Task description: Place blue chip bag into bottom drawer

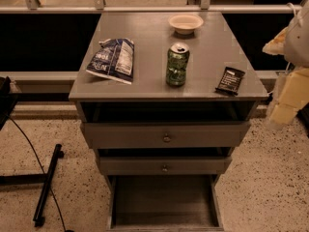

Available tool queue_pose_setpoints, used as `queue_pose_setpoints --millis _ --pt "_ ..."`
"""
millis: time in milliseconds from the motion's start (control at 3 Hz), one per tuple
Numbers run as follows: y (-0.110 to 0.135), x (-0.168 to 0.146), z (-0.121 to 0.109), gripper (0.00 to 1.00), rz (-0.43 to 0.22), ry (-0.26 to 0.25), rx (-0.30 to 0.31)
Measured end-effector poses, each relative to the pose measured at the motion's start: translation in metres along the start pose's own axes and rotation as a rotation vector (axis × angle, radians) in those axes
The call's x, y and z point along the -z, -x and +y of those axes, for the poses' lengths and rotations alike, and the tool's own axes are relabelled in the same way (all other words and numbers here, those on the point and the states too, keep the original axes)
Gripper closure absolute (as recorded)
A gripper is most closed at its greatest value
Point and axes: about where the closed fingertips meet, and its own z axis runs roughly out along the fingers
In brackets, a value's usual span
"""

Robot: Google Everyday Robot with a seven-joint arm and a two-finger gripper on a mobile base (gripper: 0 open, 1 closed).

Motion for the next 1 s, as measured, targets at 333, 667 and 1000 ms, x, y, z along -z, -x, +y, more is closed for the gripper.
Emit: queue_pose_setpoints --millis 333,667,1000 --pt "0.000 0.000 0.000 0.00 0.000 0.000 0.000" --pt "0.032 -0.030 -0.013 0.00 0.055 0.005 0.090" --pt "0.085 -0.079 -0.044 0.00 0.118 -0.052 0.235"
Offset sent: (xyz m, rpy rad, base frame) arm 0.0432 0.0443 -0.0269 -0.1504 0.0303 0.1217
